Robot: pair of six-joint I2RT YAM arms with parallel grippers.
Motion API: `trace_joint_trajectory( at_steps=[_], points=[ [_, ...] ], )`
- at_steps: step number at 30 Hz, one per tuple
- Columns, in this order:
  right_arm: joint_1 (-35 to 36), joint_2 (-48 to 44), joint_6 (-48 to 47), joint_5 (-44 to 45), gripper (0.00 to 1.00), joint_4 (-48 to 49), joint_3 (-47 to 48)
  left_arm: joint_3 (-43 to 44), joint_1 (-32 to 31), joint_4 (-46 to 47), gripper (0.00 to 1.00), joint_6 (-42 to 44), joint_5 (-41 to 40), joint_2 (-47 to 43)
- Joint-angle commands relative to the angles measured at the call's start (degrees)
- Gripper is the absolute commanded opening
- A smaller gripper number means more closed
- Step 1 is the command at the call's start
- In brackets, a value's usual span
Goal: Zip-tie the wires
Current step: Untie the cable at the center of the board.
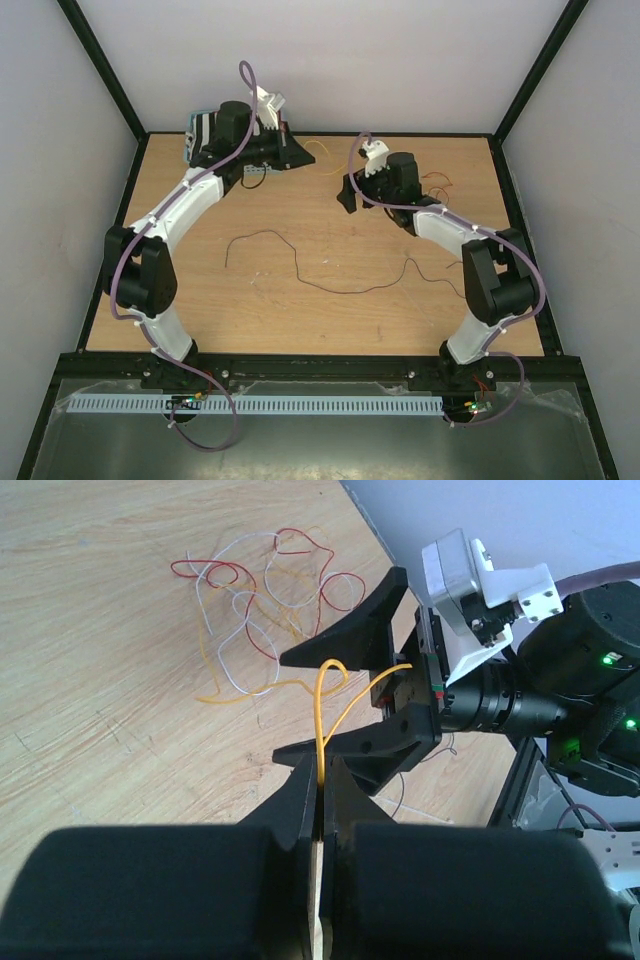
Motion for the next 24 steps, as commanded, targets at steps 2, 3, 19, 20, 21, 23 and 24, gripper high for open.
trace_joint_trajectory(
  at_steps=[2,3,19,20,21,23,24],
  points=[
    [0.1,3.6,-5.6,-5.4,0.99,6.9,-0.3,2.7,0.2,-3.4,0.00,1.8,0.1,-1.7],
    [0.2,4.4,-5.6,-5.7,0.99,6.9,0.2,3.0,0.2,-3.8,0.00,1.9,0.2,-1.8],
    [0.4,18.2,-1.8,-6.1,0.57,4.7,12.8,7.4,0.6,-11.4,0.00,2.1,0.6,-6.6],
    [0.4,18.8,-1.7,-6.4,0.48,4.1,13.6,7.4,0.8,-11.6,0.00,1.9,0.7,-7.1],
    [0.5,19.2,-1.6,-6.4,0.41,3.6,14.1,7.4,1.2,-11.7,0.00,1.6,0.9,-7.5],
    [0.4,19.5,-1.4,-5.6,0.25,2.5,14.9,7.3,2.2,-12.3,0.00,0.9,1.5,-8.5],
    [0.5,19.4,-1.5,-4.5,0.17,1.4,15.1,7.1,3.0,-12.7,0.00,0.6,2.0,-9.1]
  ],
)
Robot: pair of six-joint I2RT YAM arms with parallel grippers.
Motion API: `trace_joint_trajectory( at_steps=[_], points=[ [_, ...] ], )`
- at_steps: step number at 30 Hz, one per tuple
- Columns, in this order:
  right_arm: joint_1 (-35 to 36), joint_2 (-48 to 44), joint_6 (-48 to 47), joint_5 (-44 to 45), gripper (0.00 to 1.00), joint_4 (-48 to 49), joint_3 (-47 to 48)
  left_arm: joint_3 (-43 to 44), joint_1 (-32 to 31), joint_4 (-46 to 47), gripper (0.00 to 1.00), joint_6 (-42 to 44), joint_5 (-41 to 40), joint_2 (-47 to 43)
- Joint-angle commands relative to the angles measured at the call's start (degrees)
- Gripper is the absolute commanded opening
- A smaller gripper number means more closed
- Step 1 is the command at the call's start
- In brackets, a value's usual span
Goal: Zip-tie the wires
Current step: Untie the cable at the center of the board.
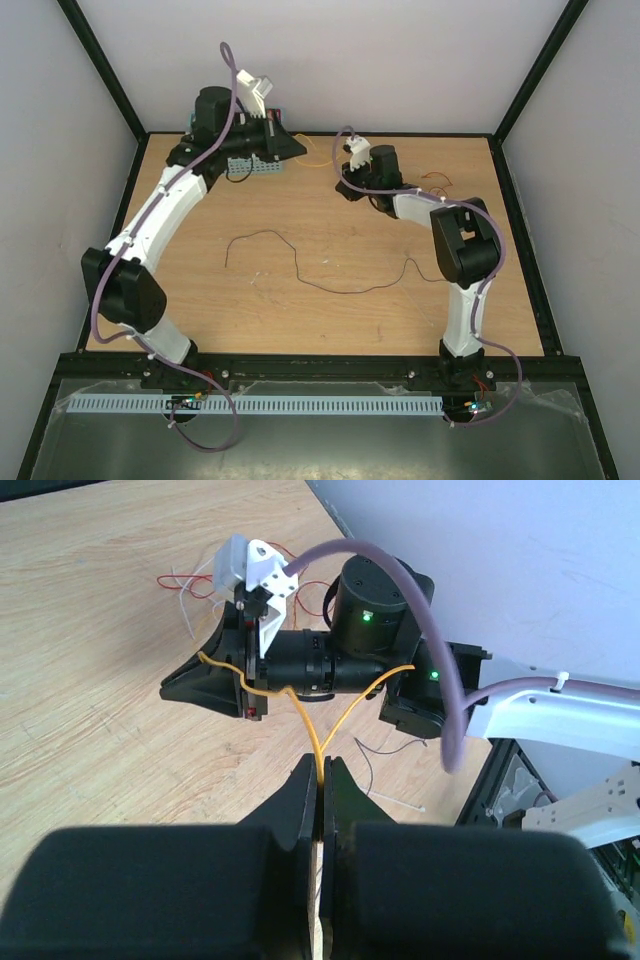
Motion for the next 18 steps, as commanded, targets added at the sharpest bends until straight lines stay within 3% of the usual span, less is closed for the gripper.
trace_joint_trajectory(
  at_steps=[1,5,10,14,18],
  points=[
    [0.3,0.0,0.2,2.0,0.13,-3.6,2.5,1.0,3.1,-1.5,0.00,-1.1,2.0,-4.2],
    [-0.3,-4.2,-1.9,9.3,0.03,-8.8,1.9,-1.9,7.8,-2.1,0.00,-1.7,2.3,-8.3],
    [-2.4,-11.5,-4.0,16.2,0.01,-18.6,4.0,-5.9,13.3,-3.7,0.00,-0.9,4.4,-12.7],
    [-2.6,-16.7,-7.2,24.1,0.11,-27.3,6.9,-10.0,15.0,-4.8,0.00,0.3,5.3,-15.3],
    [-2.7,-22.4,-7.9,30.6,0.17,-29.6,5.0,-14.0,16.9,-5.2,0.00,-0.5,6.5,-17.5]
  ],
)
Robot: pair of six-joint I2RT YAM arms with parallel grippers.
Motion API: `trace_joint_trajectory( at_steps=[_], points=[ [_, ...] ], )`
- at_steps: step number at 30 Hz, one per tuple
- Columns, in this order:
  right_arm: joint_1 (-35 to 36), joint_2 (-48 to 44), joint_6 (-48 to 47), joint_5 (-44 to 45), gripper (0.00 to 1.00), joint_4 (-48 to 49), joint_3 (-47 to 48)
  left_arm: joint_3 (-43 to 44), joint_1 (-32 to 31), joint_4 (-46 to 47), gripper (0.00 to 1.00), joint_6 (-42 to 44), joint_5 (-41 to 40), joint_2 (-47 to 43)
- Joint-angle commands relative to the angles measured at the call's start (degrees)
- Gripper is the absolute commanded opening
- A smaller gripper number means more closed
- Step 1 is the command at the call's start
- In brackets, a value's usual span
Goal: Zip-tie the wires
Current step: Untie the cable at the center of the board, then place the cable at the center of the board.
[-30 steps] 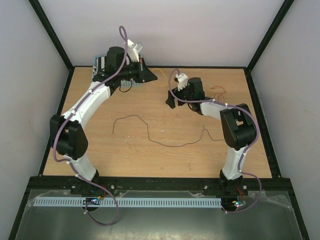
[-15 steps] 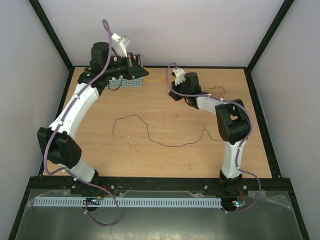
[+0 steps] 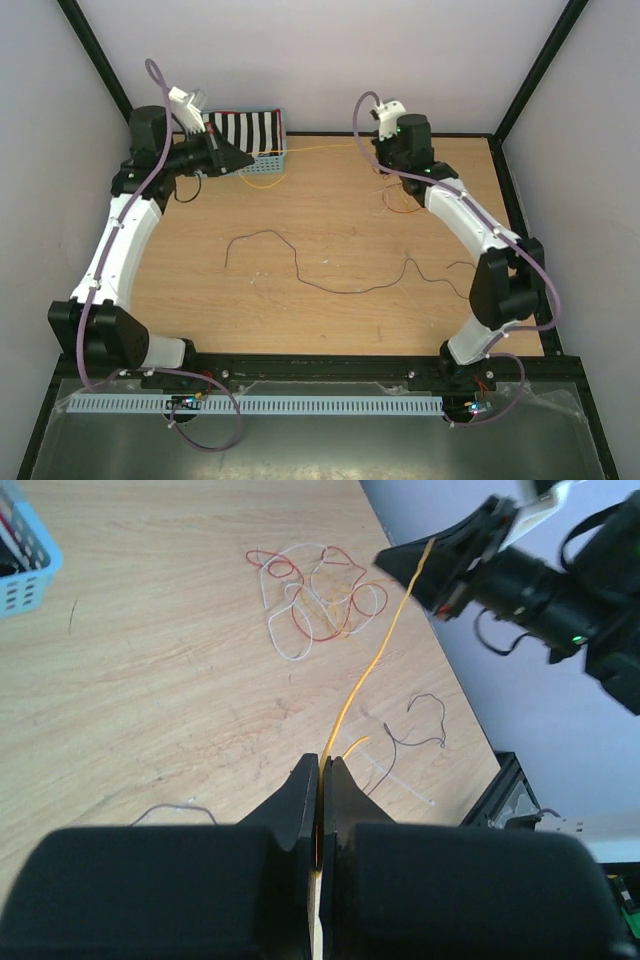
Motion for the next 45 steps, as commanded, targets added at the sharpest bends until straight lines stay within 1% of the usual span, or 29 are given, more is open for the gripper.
trace_joint_trajectory(
  at_steps=[1,4,9,12,18,22,26,28,30,34,36,40,45],
  points=[
    [-1.2,-5.9,-2.4,11.1,0.18,-8.4,-1.6,-3.7,2.8,0.0,0.00,-0.2,3.0,-3.5],
    [-1.9,-10.9,-1.2,12.2,0.18,-8.7,-2.9,-5.3,4.7,-0.9,0.00,-0.6,4.8,-5.3],
    [-2.6,-19.9,-0.7,14.8,0.16,-10.9,-6.8,-9.7,4.9,-3.7,0.00,0.8,7.9,-8.0],
    [-2.6,-24.4,0.3,16.2,0.16,-14.4,-9.5,-13.7,4.9,-4.2,0.00,1.9,7.5,-9.7],
    [-2.6,-31.6,4.0,14.4,0.16,-19.4,-15.8,-18.1,4.9,-4.8,0.00,3.0,8.3,-9.9],
    [-2.6,-35.7,6.4,15.9,0.17,-19.8,-23.2,-21.0,4.9,-4.8,0.00,3.5,7.5,-10.2],
    [-2.6,-36.5,7.8,17.5,0.22,-19.8,-27.1,-22.6,4.9,-5.7,0.00,3.9,6.4,-9.3],
    [-2.6,-36.3,8.4,18.7,0.25,-19.9,-28.3,-23.1,4.9,-6.7,0.00,4.3,4.6,-8.6],
    [-2.6,-36.0,8.7,20.8,0.26,-19.8,-28.9,-23.5,4.9,-8.3,0.00,5.5,1.8,-7.5],
    [-2.6,-35.7,9.4,22.1,0.26,-19.7,-29.2,-24.5,5.4,-11.5,0.00,7.3,-6.8,-5.4],
    [-2.6,-35.6,9.9,20.9,0.26,-18.8,-30.1,-24.4,5.5,-12.7,0.00,8.6,-9.8,-3.6],
    [-2.6,-34.4,11.7,17.1,0.23,-16.9,-32.5,-24.7,5.3,-13.2,0.00,8.9,-9.7,-0.4],
    [-2.6,-32.1,13.3,16.3,0.24,-15.7,-34.9,-25.3,5.0,-13.1,0.00,9.2,-13.2,1.0]
  ],
)
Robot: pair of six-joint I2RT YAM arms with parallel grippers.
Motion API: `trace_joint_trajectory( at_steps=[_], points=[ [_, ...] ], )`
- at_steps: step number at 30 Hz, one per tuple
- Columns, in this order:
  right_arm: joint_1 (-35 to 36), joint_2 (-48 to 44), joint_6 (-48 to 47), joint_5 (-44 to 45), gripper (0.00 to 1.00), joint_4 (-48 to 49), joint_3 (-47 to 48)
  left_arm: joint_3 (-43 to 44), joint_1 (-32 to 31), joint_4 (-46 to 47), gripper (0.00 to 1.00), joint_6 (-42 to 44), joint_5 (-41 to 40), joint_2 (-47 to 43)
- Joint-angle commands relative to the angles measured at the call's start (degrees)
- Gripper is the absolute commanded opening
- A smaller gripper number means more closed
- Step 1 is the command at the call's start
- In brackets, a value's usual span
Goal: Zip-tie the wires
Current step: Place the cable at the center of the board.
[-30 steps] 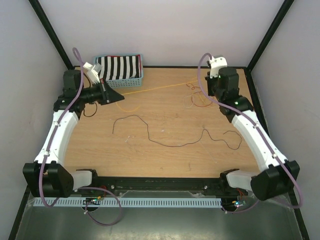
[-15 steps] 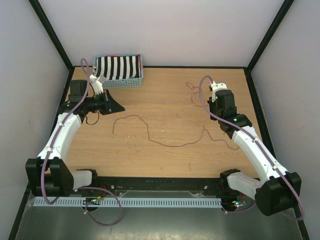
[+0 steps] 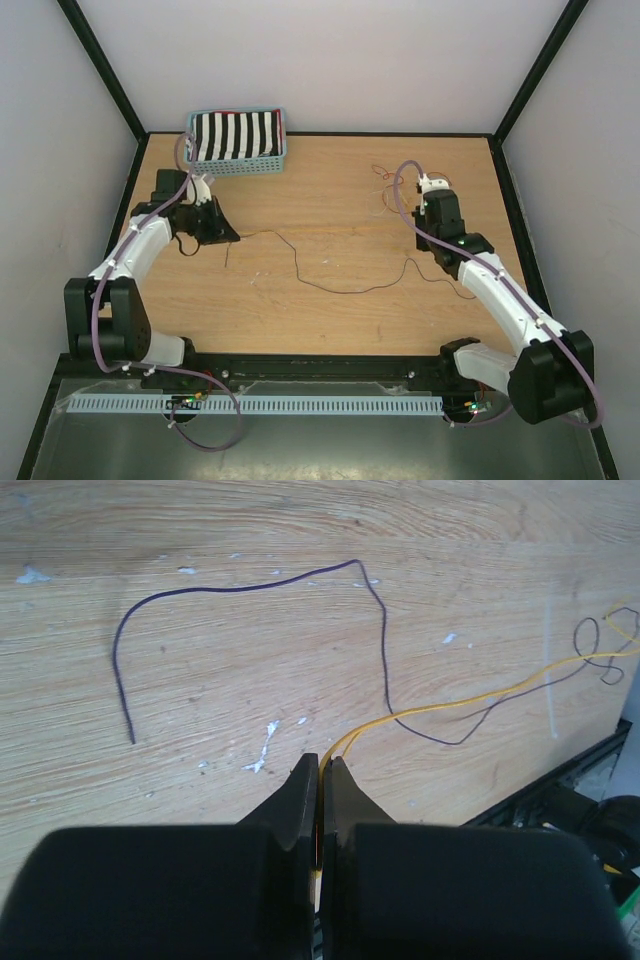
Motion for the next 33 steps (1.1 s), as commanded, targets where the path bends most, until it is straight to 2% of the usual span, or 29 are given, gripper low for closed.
trace_joint_trajectory(
  at_steps=[1,13,19,28,33],
  points=[
    [-0.3,1.9,2.8,-1.1,0.24,2.1,-2.3,-0.7,-0.1,-0.9,0.00,1.6,-4.3,0.6],
    [-0.3,6.9,4.2,-4.8,0.28,6.4,-7.4,0.1,-1.7,-1.0,0.00,1.7,-7.7,9.5],
    [-0.3,8.0,3.6,-7.1,0.44,7.0,-6.9,1.5,-3.8,-1.0,0.00,2.0,-10.4,12.6],
    [-0.3,1.6,2.9,-8.1,0.71,4.7,-4.4,2.6,-4.2,-1.0,0.00,2.2,-11.8,15.2],
    [-0.3,-1.2,2.9,-8.8,0.80,3.4,-0.8,3.3,-4.2,-1.1,0.07,2.4,-12.0,16.4]
  ],
)
